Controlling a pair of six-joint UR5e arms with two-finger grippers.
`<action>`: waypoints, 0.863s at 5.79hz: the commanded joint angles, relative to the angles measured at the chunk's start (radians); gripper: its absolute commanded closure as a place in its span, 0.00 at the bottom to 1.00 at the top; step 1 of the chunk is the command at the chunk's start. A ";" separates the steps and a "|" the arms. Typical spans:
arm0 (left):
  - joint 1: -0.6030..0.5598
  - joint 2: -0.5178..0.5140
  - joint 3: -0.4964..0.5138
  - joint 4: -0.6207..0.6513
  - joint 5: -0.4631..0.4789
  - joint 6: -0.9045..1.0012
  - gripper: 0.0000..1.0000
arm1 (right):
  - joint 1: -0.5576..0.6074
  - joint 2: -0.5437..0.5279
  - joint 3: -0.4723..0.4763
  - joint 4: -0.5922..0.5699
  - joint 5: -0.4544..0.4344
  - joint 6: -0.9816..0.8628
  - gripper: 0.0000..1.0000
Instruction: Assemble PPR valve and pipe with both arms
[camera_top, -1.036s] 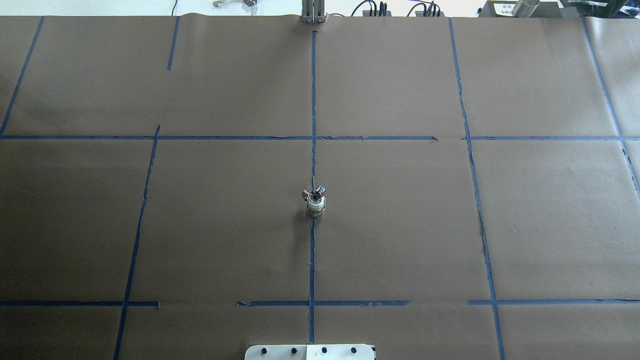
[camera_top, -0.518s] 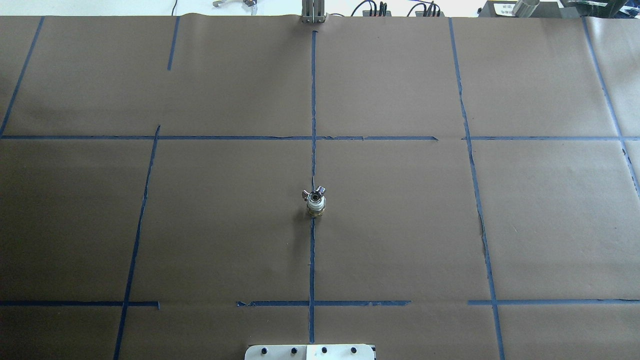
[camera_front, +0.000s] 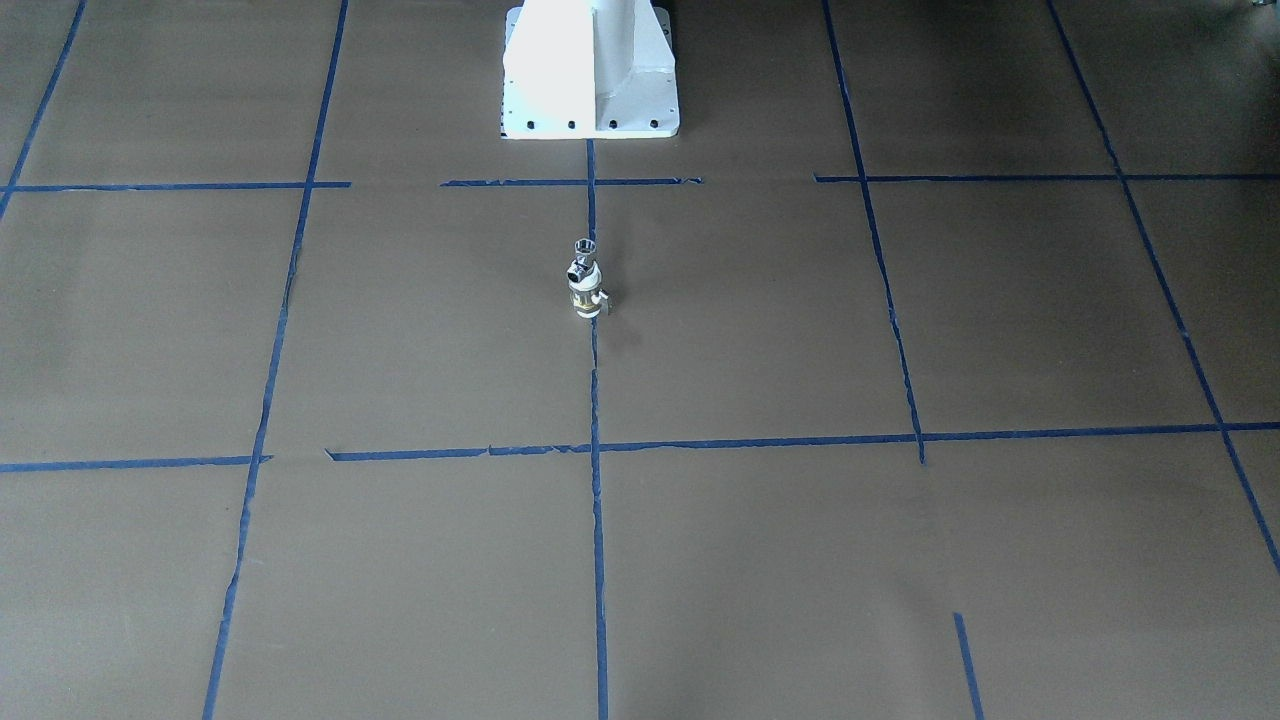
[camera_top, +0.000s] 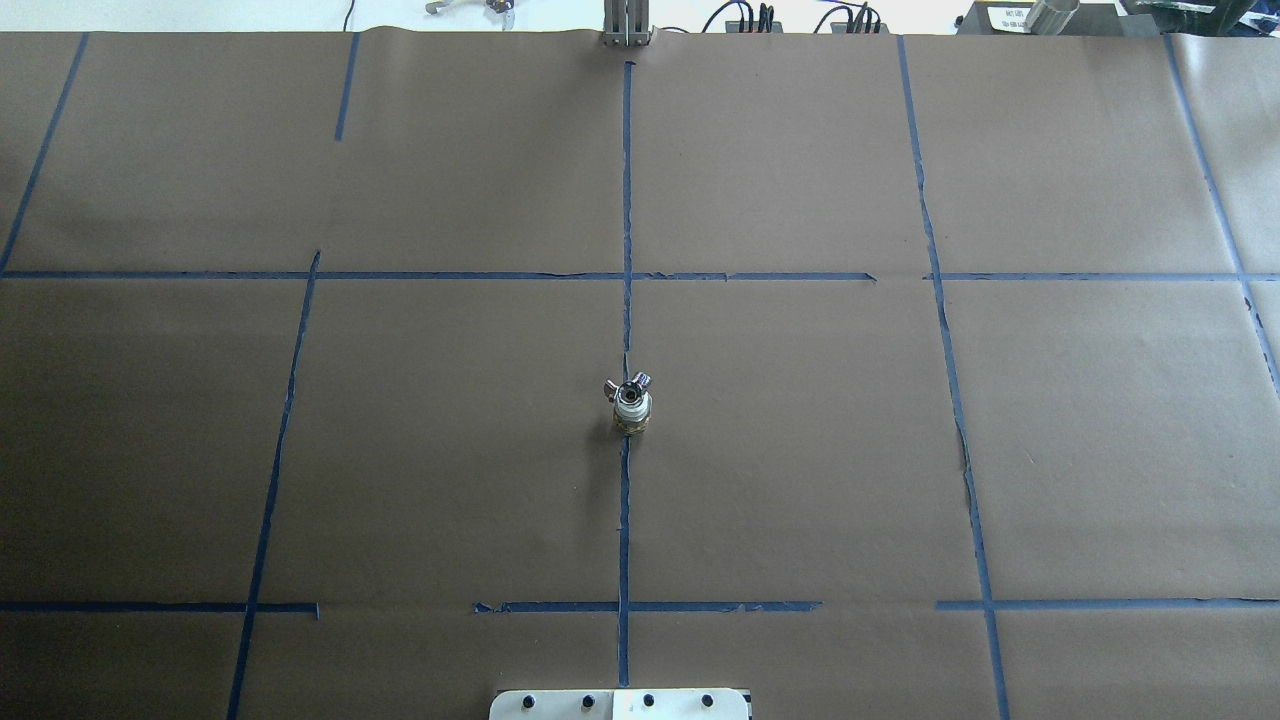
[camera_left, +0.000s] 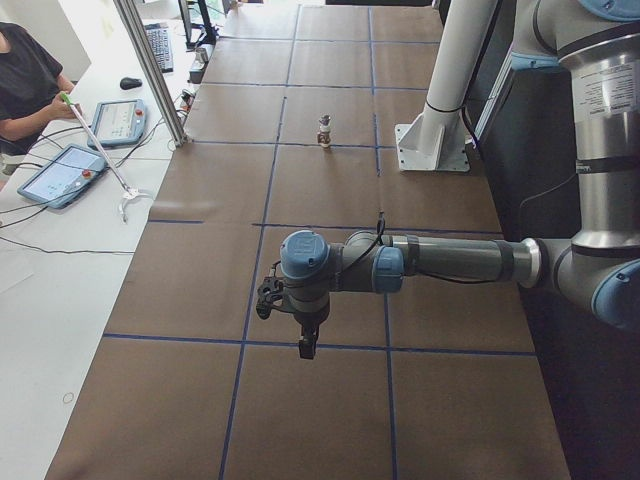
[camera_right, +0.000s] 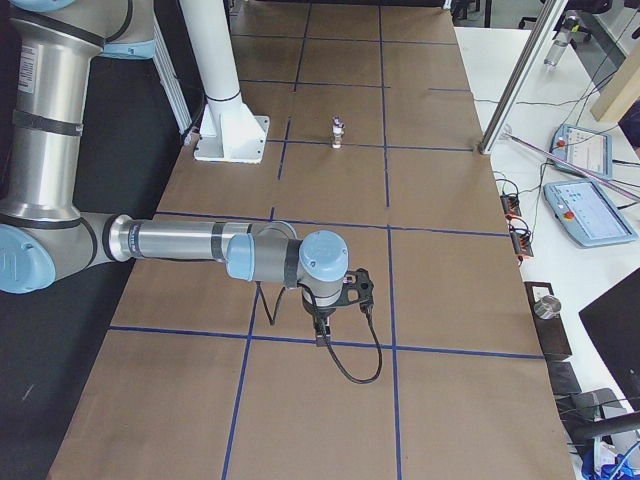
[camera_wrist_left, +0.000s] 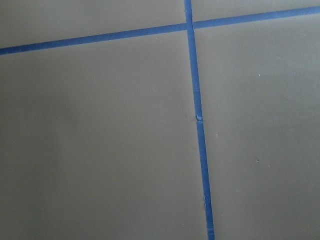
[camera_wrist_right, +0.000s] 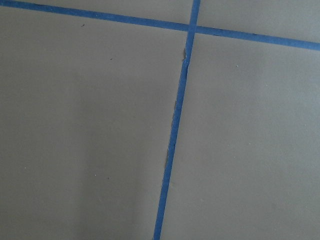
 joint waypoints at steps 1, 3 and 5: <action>0.052 0.001 -0.006 0.005 0.005 0.000 0.00 | 0.000 -0.009 0.008 0.023 -0.001 0.002 0.00; 0.054 0.012 -0.021 0.006 0.005 0.000 0.00 | 0.000 -0.009 0.007 0.023 0.003 0.007 0.00; 0.055 0.012 -0.022 0.008 0.005 0.000 0.00 | -0.002 -0.009 0.005 0.032 0.003 0.007 0.00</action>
